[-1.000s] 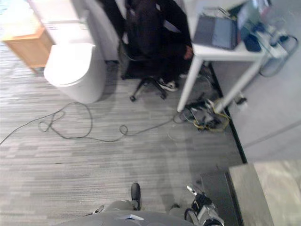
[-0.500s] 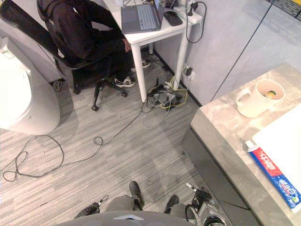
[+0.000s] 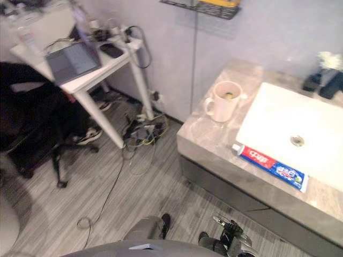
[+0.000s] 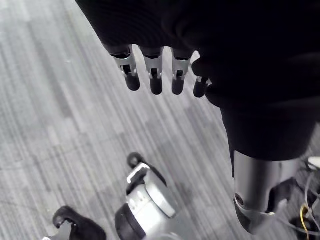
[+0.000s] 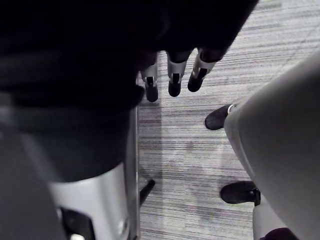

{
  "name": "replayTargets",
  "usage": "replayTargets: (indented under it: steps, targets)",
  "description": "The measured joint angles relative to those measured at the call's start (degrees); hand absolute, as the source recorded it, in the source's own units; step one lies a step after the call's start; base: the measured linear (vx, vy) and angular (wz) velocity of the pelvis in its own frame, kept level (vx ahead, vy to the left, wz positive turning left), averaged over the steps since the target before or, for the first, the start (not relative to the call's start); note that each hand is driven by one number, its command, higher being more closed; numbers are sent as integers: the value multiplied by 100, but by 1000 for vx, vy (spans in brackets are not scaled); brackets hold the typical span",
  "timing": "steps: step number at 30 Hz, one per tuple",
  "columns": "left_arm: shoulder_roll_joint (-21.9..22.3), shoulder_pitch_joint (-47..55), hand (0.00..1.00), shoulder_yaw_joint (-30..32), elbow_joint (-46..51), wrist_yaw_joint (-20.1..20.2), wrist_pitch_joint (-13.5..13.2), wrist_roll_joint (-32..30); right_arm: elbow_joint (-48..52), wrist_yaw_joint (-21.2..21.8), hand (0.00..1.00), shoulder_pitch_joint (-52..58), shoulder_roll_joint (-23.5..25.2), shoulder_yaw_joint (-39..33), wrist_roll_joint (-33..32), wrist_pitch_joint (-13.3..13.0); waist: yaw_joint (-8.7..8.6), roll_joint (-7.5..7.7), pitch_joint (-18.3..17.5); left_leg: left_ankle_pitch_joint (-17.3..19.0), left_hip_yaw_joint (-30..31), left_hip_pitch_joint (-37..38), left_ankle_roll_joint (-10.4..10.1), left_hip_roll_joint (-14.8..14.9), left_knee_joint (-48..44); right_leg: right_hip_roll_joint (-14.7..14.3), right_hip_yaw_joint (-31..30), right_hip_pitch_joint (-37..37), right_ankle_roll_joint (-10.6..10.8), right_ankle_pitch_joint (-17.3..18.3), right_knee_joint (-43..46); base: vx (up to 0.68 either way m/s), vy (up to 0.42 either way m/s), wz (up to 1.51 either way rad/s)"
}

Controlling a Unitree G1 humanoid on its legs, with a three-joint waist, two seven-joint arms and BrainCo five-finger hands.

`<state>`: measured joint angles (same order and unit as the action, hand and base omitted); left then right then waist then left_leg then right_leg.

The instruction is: Organize washtable

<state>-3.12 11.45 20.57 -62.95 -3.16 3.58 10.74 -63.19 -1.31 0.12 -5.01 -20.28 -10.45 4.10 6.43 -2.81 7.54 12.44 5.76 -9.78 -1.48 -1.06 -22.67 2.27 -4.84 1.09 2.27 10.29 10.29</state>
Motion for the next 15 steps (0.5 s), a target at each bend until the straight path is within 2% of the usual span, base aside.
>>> replayTargets:
  steps: [2,5,9,11,12,13,15]
  targets:
    - [-17,-115,0,-22,11,24,-2,-5,5,10,0,132,0,-26,47,3,-110,59,-131,60,-160,102,97,-57,64,83,-131,-6,12,9,-25,227,112,-46]
    - [-87,-390,0,-32,33,27,-64,-60,2,14,0,151,42,-200,49,20,-118,160,-222,103,-458,239,171,-90,201,189,-278,-61,62,5,-73,159,61,-49]
    - [-184,-524,0,-84,142,17,-109,-64,7,14,0,141,38,-251,58,20,-131,176,-203,172,-834,309,272,-3,235,148,-433,-315,120,-26,186,69,25,-57]
    - [-215,-508,0,-77,187,5,-105,-63,6,21,0,56,55,-244,64,22,-105,128,-85,180,-1171,464,285,186,279,68,-79,-647,288,-141,688,-6,-26,-101]
    - [-217,-496,0,-77,192,5,-106,-63,6,24,0,36,54,-244,80,22,-104,89,-59,186,-1269,506,298,260,296,92,112,-684,290,-192,738,-10,-43,-104]
    - [-221,-473,0,-79,229,6,-112,-65,9,38,0,-17,33,-245,94,28,-116,77,-3,188,-1531,666,310,373,372,375,1065,-732,85,-95,1062,11,-23,-73]
    - [-238,-470,0,-80,230,8,-115,-66,2,56,0,24,34,-245,106,30,-128,60,6,188,-1608,721,310,404,338,593,1460,-701,58,-84,1212,15,-1,-42]
